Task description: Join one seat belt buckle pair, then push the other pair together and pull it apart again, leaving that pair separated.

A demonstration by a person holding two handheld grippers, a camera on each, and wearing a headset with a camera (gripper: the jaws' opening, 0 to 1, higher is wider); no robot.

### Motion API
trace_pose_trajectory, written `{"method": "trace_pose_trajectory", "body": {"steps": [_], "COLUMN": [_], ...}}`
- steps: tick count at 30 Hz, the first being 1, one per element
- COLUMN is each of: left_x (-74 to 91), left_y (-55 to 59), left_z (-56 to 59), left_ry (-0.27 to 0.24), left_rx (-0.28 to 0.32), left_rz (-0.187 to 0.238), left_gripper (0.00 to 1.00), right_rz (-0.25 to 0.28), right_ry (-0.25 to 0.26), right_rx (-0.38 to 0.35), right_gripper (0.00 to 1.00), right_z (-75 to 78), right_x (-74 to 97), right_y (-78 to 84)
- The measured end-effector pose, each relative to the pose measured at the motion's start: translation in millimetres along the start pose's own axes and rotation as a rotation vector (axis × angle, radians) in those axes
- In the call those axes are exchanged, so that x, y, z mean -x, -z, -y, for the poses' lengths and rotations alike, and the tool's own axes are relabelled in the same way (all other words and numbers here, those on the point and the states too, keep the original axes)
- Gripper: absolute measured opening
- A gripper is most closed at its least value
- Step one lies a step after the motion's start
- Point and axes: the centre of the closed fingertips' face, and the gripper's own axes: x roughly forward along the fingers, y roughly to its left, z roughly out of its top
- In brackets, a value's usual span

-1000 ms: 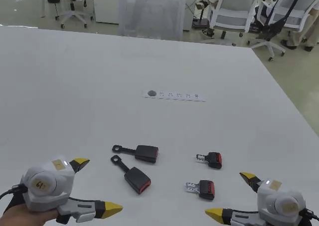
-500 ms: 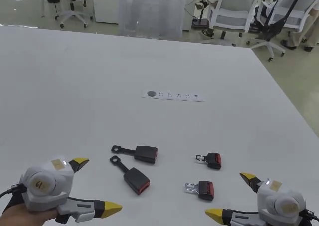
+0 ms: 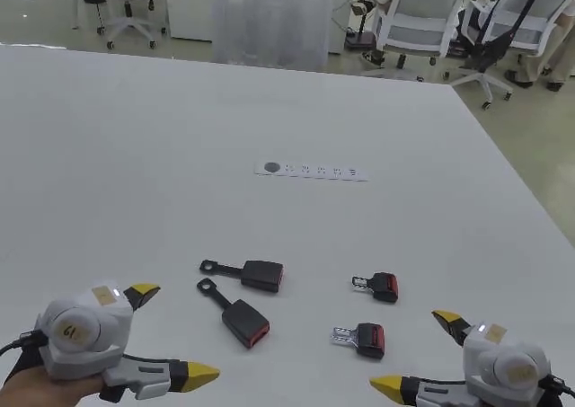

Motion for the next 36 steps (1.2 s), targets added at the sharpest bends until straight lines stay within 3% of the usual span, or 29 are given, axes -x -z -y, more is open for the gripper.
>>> {"method": "trace_pose_trajectory", "body": {"steps": [36], "left_x": [-9.7], "left_y": [-2.4], "left_z": [-3.1], "left_ry": [0.004], "left_rx": [-0.01], "left_rz": [-0.013], "left_gripper": [0.99], "right_rz": [-0.019], "right_ry": [-0.016], "right_rx": [-0.001], "right_gripper": [0.96], "right_z": [5.3], "right_x": [-2.4], "right_y": [6.9]}}
